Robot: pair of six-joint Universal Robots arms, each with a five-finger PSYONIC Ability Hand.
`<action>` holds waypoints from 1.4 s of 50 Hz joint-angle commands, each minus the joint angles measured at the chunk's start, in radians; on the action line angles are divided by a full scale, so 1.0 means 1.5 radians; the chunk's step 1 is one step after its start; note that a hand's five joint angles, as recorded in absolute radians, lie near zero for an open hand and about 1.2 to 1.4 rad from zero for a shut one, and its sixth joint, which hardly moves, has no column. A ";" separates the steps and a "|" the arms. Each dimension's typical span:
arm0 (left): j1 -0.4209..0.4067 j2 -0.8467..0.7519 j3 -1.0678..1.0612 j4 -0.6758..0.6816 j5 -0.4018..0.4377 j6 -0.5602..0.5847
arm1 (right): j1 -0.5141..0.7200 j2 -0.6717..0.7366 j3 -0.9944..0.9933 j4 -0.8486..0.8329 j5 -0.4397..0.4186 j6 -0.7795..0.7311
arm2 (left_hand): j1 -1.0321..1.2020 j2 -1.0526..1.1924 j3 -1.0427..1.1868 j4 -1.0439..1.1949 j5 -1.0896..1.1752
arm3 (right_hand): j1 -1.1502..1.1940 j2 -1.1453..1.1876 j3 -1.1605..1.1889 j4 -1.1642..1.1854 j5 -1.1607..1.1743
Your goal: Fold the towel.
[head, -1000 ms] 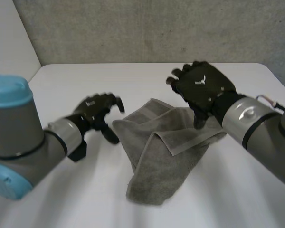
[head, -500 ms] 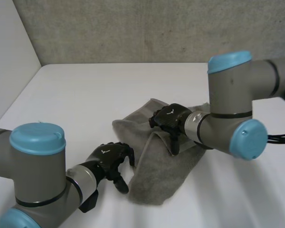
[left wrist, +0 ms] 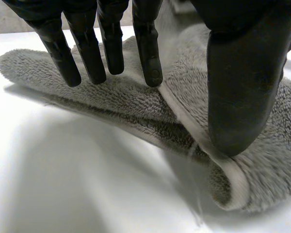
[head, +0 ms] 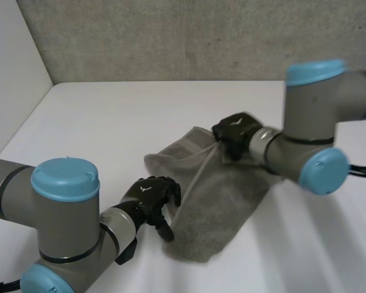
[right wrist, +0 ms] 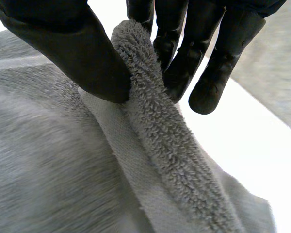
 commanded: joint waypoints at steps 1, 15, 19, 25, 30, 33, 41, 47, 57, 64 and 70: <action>-0.011 -0.023 0.026 0.005 -0.001 0.001 | -0.110 -0.085 0.049 -0.043 -0.016 0.051 | -0.006 0.002 -0.001 0.002 -0.006 | 0.056 0.064 0.064 0.045 0.048; -0.042 -0.080 0.085 0.039 -0.033 -0.001 | -0.249 -0.217 0.257 -0.110 -0.120 0.061 | -0.006 0.002 -0.001 0.002 -0.006 | 0.056 0.064 0.064 0.045 0.048; -0.053 -0.095 0.100 0.039 -0.033 -0.003 | -0.261 -0.228 0.285 -0.118 -0.121 0.060 | -0.006 0.002 -0.001 0.002 -0.006 | 0.056 0.064 0.064 0.045 0.048; -0.079 -0.113 0.119 0.039 -0.033 -0.028 | -0.297 -0.244 0.319 -0.142 -0.127 0.060 | -0.002 0.006 0.003 0.006 -0.002 | 0.056 0.064 0.064 0.045 0.048; -0.090 -0.116 0.121 0.038 -0.031 -0.059 | -0.320 -0.252 0.332 -0.153 -0.138 0.061 | 0.006 0.014 0.011 0.013 0.006 | 0.056 0.064 0.064 0.045 0.048; -0.098 -0.115 0.124 0.037 -0.030 -0.071 | -0.325 -0.252 0.333 -0.153 -0.140 0.060 | 0.006 0.014 0.011 0.013 0.006 | 0.056 0.064 0.064 0.045 0.048; -0.104 -0.099 0.123 0.030 -0.031 -0.076 | -0.328 -0.252 0.330 -0.154 -0.141 0.060 | 0.004 0.012 0.009 0.011 0.004 | 0.056 0.064 0.064 0.045 0.048; -0.104 -0.076 0.114 0.024 -0.030 -0.081 | -0.329 -0.252 0.326 -0.155 -0.140 0.059 | 0.000 0.008 0.005 0.008 0.000 | 0.056 0.064 0.064 0.045 0.048; -0.119 -0.046 0.112 0.007 -0.035 -0.079 | -0.342 -0.252 0.321 -0.157 -0.140 0.059 | -0.008 0.000 -0.003 0.000 -0.008 | 0.056 0.064 0.064 0.045 0.048; -0.130 -0.028 0.110 0.003 -0.035 -0.079 | -0.361 -0.252 0.318 -0.175 -0.139 0.061 | 0.004 0.012 0.009 0.011 0.004 | 0.056 0.064 0.064 0.045 0.048; -0.153 -0.025 0.095 0.006 -0.049 -0.074 | -0.364 -0.253 0.315 -0.178 -0.138 0.061 | 0.000 0.008 0.005 0.008 0.000 | 0.056 0.064 0.064 0.045 0.048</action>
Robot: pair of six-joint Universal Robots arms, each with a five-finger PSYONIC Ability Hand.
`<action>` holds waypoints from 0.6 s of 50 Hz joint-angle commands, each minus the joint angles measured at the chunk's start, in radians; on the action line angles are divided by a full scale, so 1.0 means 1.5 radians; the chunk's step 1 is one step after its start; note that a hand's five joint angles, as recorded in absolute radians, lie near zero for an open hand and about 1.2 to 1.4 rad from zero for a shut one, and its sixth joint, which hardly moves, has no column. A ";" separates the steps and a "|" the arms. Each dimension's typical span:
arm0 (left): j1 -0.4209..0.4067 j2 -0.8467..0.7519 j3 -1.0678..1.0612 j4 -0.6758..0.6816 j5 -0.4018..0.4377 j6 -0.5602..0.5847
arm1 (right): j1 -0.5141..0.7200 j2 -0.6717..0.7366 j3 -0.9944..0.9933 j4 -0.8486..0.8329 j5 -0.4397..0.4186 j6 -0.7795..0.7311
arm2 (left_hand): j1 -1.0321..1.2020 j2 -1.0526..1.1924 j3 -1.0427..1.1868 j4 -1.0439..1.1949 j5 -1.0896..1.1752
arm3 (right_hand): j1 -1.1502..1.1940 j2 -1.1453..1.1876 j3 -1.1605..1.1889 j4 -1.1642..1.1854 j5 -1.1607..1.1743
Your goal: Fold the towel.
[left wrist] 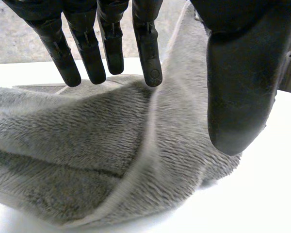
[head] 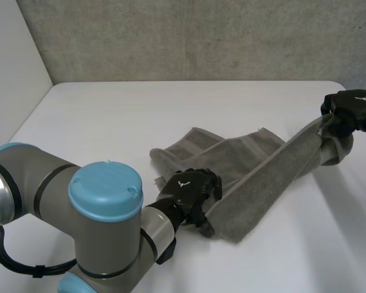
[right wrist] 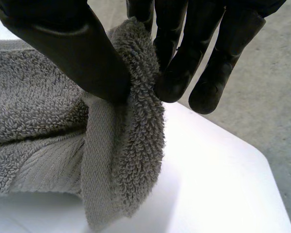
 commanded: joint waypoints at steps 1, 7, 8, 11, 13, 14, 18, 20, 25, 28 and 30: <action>-0.024 0.007 -0.017 0.002 -0.026 0.006 | -0.007 -0.001 -0.005 -0.008 0.001 0.001 | 0.000 0.008 0.005 0.008 -0.001 | 0.056 0.064 0.048 0.045 0.048; -0.012 0.032 -0.027 -0.001 -0.083 0.010 | -0.011 0.000 -0.008 -0.008 0.001 0.001 | 0.004 0.012 0.009 0.011 0.003 | 0.056 0.064 0.048 0.045 0.048; -0.011 0.032 -0.027 -0.001 -0.083 0.010 | -0.011 0.000 -0.008 -0.008 0.001 0.001 | 0.004 0.012 0.009 0.011 0.003 | 0.056 0.064 0.048 0.045 0.048; 0.005 0.045 -0.044 -0.003 -0.084 0.012 | -0.011 0.000 -0.008 -0.008 0.001 0.001 | 0.008 0.016 0.013 0.015 0.007 | 0.056 0.064 0.048 0.045 0.048; 0.013 0.053 -0.053 -0.003 -0.083 0.012 | -0.010 0.001 -0.008 -0.008 0.001 0.002 | 0.008 0.016 0.013 0.015 0.007 | 0.056 0.064 0.048 0.045 0.048; 0.019 0.060 -0.063 -0.003 -0.083 0.012 | -0.010 0.001 -0.008 -0.008 0.001 0.002 | 0.008 0.016 0.013 0.015 0.007 | 0.056 0.064 0.048 0.045 0.048; 0.020 0.061 -0.083 -0.004 -0.082 0.012 | -0.006 0.001 -0.011 -0.008 0.001 0.006 | 0.006 0.014 0.011 0.013 0.005 | 0.056 0.064 0.048 0.045 0.048; 0.019 0.054 -0.086 -0.004 -0.083 0.012 | -0.005 0.002 -0.010 -0.008 0.002 0.006 | 0.006 0.014 0.011 0.013 0.005 | 0.056 0.064 0.048 0.045 0.048; 0.017 0.028 -0.085 -0.003 -0.084 0.014 | -0.004 0.002 -0.007 -0.008 0.001 0.007 | 0.004 0.012 0.009 0.011 0.003 | 0.056 0.064 0.048 0.045 0.048; 0.017 0.009 -0.074 -0.002 -0.084 0.014 | -0.003 0.002 -0.006 -0.008 0.001 0.007 | 0.004 0.012 0.009 0.011 0.003 | 0.056 0.064 0.048 0.045 0.048; 0.017 0.002 -0.070 0.000 -0.084 0.014 | -0.003 0.002 -0.006 -0.008 0.001 0.007 | 0.004 0.012 0.009 0.011 0.003 | 0.056 0.064 0.048 0.045 0.048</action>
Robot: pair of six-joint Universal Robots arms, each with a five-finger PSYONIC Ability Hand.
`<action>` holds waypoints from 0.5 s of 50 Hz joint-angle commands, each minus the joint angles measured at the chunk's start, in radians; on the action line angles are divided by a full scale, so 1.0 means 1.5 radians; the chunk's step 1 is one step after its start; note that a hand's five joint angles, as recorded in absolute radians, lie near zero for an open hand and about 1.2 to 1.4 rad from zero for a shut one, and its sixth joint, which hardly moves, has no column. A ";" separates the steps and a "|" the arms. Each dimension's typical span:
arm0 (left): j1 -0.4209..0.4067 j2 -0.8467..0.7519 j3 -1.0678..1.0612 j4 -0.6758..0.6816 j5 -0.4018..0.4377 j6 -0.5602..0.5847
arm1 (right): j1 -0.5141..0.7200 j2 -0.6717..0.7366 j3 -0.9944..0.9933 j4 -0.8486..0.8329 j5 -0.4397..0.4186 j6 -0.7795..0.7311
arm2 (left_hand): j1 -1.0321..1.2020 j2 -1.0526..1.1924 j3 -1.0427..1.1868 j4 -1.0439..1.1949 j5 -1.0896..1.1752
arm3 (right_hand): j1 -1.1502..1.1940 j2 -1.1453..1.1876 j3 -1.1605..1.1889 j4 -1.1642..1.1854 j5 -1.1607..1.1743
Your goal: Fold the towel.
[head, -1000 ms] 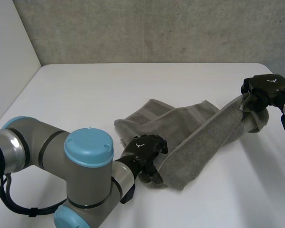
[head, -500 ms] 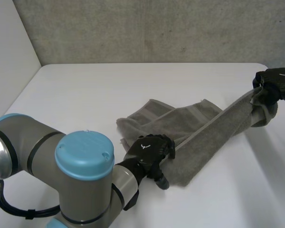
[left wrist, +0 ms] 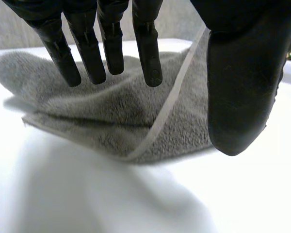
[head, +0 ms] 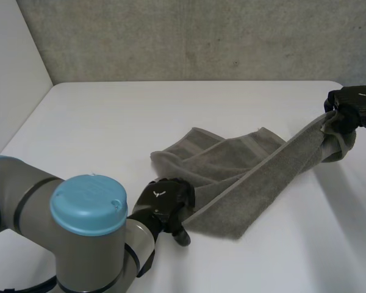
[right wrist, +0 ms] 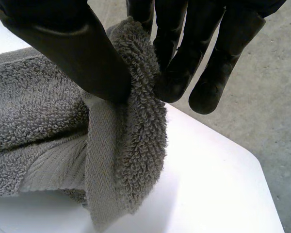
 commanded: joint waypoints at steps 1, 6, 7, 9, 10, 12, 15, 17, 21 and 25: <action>-0.002 -0.040 0.021 0.004 -0.001 0.001 | 0.001 0.000 0.004 0.000 0.000 0.000 | 0.004 0.012 0.009 0.011 0.003 | 0.056 0.064 0.048 0.045 0.048; -0.003 -0.063 0.039 0.005 -0.002 0.008 | 0.001 0.000 0.006 -0.001 0.000 0.000 | 0.004 0.012 0.009 0.011 0.003 | 0.056 0.064 0.048 0.045 0.048; -0.004 -0.072 0.046 0.004 -0.003 0.010 | 0.001 0.000 0.007 -0.001 0.000 0.000 | 0.004 0.012 0.009 0.011 0.003 | 0.056 0.064 0.048 0.045 0.048; -0.004 -0.081 0.053 0.003 -0.003 0.011 | 0.001 0.000 0.007 -0.001 0.000 0.000 | 0.006 0.014 0.011 0.013 0.005 | 0.056 0.064 0.048 0.045 0.048; -0.004 -0.081 0.053 0.003 -0.003 0.011 | 0.001 0.000 0.007 -0.001 0.000 0.000 | 0.006 0.014 0.011 0.013 0.005 | 0.056 0.064 0.048 0.045 0.048; -0.005 -0.097 0.064 0.002 -0.003 0.012 | 0.001 0.000 0.007 -0.001 0.000 0.000 | 0.008 0.016 0.013 0.015 0.007 | 0.056 0.064 0.048 0.045 0.048; -0.006 -0.110 0.072 0.002 -0.001 0.012 | 0.001 0.000 0.006 -0.001 0.000 0.000 | 0.012 0.020 0.017 0.019 0.011 | 0.056 0.064 0.048 0.045 0.048; -0.007 -0.116 0.077 0.002 -0.001 0.012 | 0.001 -0.001 0.006 -0.001 0.000 0.000 | 0.019 0.027 0.025 0.027 0.018 | 0.056 0.064 0.048 0.045 0.048; -0.009 -0.128 0.086 0.002 0.000 0.011 | 0.000 0.000 0.005 -0.001 0.000 0.000 | 0.106 0.114 0.111 0.113 0.105 | 0.056 0.064 0.048 0.045 0.048; -0.013 -0.129 0.090 0.005 0.000 0.010 | -0.001 -0.001 0.004 -0.001 0.000 0.000 | 0.488 0.496 0.493 0.495 0.487 | 0.056 0.064 0.048 0.045 0.048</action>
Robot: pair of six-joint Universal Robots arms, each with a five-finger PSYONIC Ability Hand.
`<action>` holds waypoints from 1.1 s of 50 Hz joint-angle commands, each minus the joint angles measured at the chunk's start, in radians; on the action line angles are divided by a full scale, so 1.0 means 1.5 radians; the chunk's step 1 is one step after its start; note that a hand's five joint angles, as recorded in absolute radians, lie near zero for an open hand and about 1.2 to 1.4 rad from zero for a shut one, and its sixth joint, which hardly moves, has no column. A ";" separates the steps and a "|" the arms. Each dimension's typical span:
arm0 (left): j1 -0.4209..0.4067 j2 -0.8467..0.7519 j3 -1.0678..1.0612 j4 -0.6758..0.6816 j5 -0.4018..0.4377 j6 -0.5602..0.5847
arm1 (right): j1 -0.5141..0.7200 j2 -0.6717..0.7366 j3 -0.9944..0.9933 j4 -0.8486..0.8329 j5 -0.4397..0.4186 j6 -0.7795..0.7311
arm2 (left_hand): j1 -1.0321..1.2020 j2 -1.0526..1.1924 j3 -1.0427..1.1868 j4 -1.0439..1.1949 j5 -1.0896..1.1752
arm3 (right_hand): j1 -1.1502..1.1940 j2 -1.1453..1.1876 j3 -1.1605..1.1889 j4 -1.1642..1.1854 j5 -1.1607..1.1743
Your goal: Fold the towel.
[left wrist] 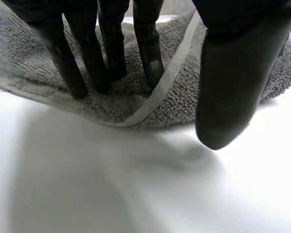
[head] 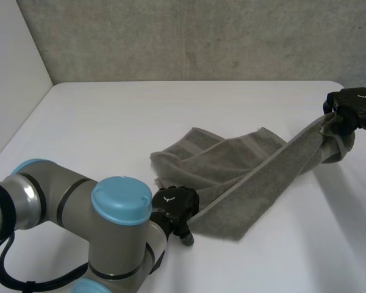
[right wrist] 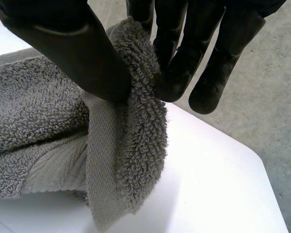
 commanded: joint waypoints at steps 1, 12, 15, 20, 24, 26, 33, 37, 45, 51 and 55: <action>-0.005 -0.008 0.008 0.003 0.001 -0.002 | -0.002 -0.001 -0.002 0.000 0.001 0.001 | 0.295 0.295 0.296 0.301 0.300 | 0.056 0.064 0.044 0.045 0.048; 0.020 0.077 0.031 0.008 0.013 -0.003 | -0.005 -0.039 -0.010 0.008 0.000 0.006 | 0.446 0.446 0.446 0.452 0.450 | 0.056 0.064 0.044 0.045 0.048; 0.043 0.096 0.034 0.009 0.021 -0.003 | -0.002 -0.073 -0.011 0.009 0.000 0.014 | 0.446 0.446 0.446 0.452 0.450 | 0.056 0.064 0.044 0.045 0.048; 0.152 0.177 0.046 0.010 0.048 -0.002 | -0.001 -0.136 -0.032 0.010 -0.003 0.056 | 0.446 0.446 0.446 0.452 0.450 | 0.056 0.064 0.044 0.045 0.048; 0.188 0.221 0.059 0.010 0.059 -0.002 | -0.001 -0.185 -0.055 0.014 -0.024 0.098 | 0.446 0.446 0.446 0.452 0.450 | 0.056 0.064 0.044 0.045 0.048; 0.204 0.249 0.065 0.010 0.065 -0.003 | -0.001 -0.205 -0.066 0.018 -0.039 0.118 | 0.446 0.446 0.446 0.452 0.450 | 0.056 0.064 0.044 0.045 0.048; 0.274 0.363 0.070 0.018 0.098 -0.003 | -0.002 -0.280 -0.099 0.057 -0.127 0.184 | 0.446 0.446 0.446 0.452 0.450 | 0.056 0.064 0.044 0.045 0.048; 0.293 0.385 0.071 0.043 0.104 -0.002 | -0.001 -0.257 -0.134 0.100 -0.161 0.181 | 0.446 0.446 0.446 0.452 0.450 | 0.056 0.064 0.044 0.045 0.048; 0.304 0.284 0.109 0.093 0.117 0.021 | 0.118 -0.032 -0.296 0.207 -0.154 0.090 | 0.446 0.446 0.446 0.452 0.450 | 0.056 0.064 0.044 0.045 0.048; 0.303 0.126 0.243 0.089 0.117 0.088 | 0.181 0.171 -0.502 0.277 -0.048 -0.007 | 0.446 0.446 0.446 0.452 0.450 | 0.056 0.064 0.044 0.045 0.048; 0.304 0.023 0.381 0.104 0.116 0.121 | 0.226 0.260 -0.634 0.275 0.026 -0.043 | 0.446 0.446 0.446 0.452 0.450 | 0.056 0.064 0.044 0.045 0.048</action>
